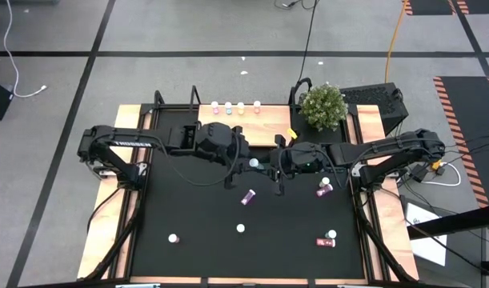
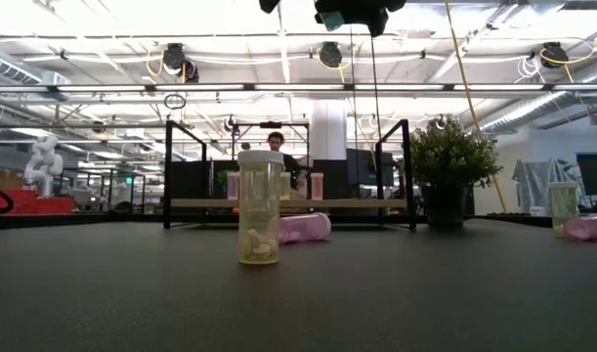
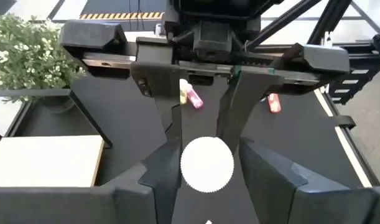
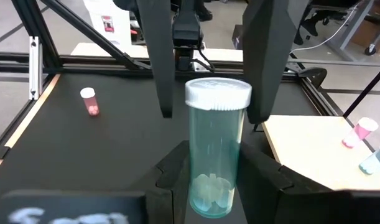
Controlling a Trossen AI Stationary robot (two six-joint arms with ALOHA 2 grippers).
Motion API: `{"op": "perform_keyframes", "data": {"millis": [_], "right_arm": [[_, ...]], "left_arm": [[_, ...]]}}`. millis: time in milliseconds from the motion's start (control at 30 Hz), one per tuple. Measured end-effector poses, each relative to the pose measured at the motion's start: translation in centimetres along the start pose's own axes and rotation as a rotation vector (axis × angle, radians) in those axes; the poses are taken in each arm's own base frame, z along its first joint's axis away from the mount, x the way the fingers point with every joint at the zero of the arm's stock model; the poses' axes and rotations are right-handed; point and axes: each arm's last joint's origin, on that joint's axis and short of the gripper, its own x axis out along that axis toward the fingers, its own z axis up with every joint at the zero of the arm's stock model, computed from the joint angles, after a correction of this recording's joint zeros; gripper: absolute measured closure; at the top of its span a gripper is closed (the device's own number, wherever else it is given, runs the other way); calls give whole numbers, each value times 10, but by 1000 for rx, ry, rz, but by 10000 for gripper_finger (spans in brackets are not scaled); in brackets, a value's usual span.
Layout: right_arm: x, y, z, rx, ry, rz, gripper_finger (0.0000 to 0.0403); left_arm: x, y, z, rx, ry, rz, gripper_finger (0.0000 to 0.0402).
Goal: Pick and place medicine bottles onto shelf by color
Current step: Put the left blue medicine bottle on the shelf aligned with the other blue medicine bottle
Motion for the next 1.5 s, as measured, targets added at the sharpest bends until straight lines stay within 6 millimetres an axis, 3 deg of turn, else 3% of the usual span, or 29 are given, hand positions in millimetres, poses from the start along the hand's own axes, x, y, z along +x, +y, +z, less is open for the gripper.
{"op": "perform_keyframes", "data": {"millis": [233,500,667,967,1200,1500], "right_arm": [[0,0,0,0,2,0,298],[0,0,0,15,2,1,298],[0,0,0,32,4,-2,293],[-2,-5,-3,72,37,-59,229],[-20,-9,-7,189,104,-131,178],[-54,-15,-1,276,94,-139,182]], "left_arm": [[0,0,0,7,2,4,246],[0,0,0,12,4,5,290],[0,1,-2,10,18,15,276],[-8,20,-4,-31,42,79,282],[-23,57,-17,-52,168,241,272],[-23,139,-54,-120,396,431,281]]}}
